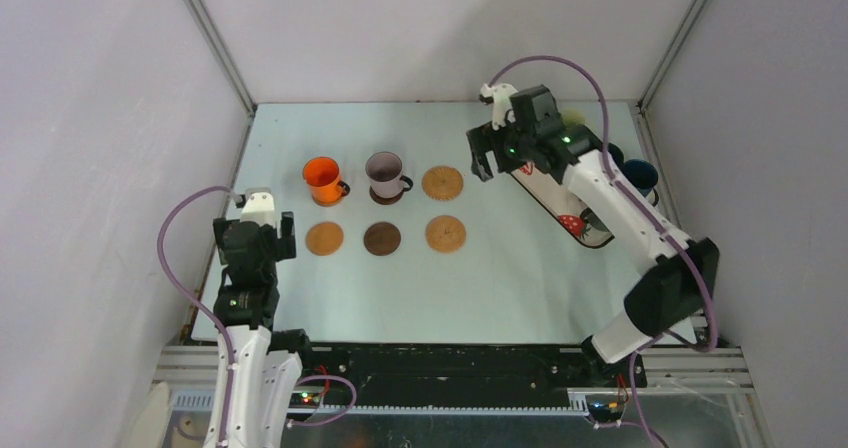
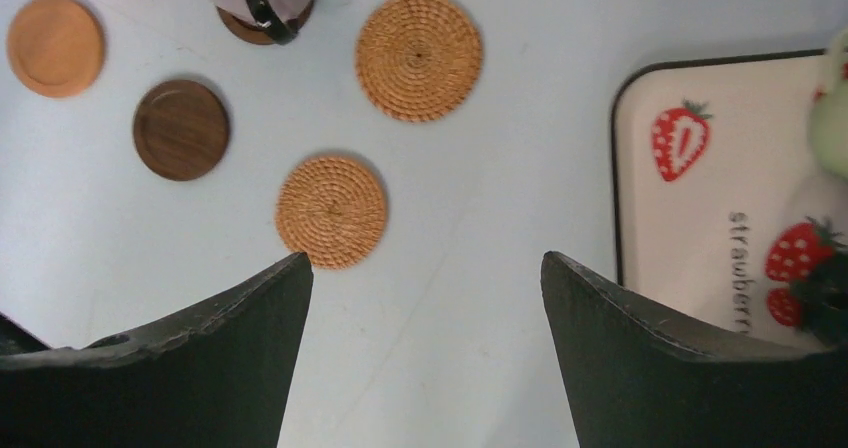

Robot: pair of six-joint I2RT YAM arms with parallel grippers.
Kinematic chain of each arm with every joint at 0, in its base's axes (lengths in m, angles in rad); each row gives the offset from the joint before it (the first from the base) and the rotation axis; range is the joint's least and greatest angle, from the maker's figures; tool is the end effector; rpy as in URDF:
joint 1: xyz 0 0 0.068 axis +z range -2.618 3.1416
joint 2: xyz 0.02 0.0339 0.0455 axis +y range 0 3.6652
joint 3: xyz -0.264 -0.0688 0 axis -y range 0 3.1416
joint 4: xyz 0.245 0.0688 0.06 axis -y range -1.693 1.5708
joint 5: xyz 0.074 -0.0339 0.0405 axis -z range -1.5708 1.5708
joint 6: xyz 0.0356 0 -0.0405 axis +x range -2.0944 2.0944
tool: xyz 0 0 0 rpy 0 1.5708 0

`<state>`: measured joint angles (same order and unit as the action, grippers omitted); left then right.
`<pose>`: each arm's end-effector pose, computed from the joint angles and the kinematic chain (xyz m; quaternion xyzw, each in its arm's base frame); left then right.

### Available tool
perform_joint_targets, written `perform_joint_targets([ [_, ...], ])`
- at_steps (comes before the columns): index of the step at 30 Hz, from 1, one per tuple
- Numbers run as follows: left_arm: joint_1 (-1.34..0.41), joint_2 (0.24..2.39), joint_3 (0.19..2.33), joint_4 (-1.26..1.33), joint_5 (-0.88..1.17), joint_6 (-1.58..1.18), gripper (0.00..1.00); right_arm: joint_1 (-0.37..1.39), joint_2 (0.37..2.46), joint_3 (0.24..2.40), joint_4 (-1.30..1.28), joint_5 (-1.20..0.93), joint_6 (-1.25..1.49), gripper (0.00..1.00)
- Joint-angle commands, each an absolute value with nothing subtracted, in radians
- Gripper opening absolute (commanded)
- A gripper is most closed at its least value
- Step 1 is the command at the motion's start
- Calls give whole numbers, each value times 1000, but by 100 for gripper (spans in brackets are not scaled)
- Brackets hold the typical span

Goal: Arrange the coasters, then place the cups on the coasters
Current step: Pick up the cup from the tray.

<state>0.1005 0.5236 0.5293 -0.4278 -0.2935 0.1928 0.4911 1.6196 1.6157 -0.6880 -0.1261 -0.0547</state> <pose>0.1329 0.0238 0.2626 -0.0410 0.8333 0.2000 0.5137 0.3174 0.1748 0.3665 -0.2692 0.8625 0.1476 0.4022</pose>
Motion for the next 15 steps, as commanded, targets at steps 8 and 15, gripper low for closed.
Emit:
perform_joint_targets([
  [8, 104, 496, 538, -427, -256, 210, 98, 213, 1358, 1404, -585, -112, -78, 87],
  [15, 107, 510, 546, -433, -232, 210, 98, -56, 1431, 1352, -572, -179, 10, 84],
])
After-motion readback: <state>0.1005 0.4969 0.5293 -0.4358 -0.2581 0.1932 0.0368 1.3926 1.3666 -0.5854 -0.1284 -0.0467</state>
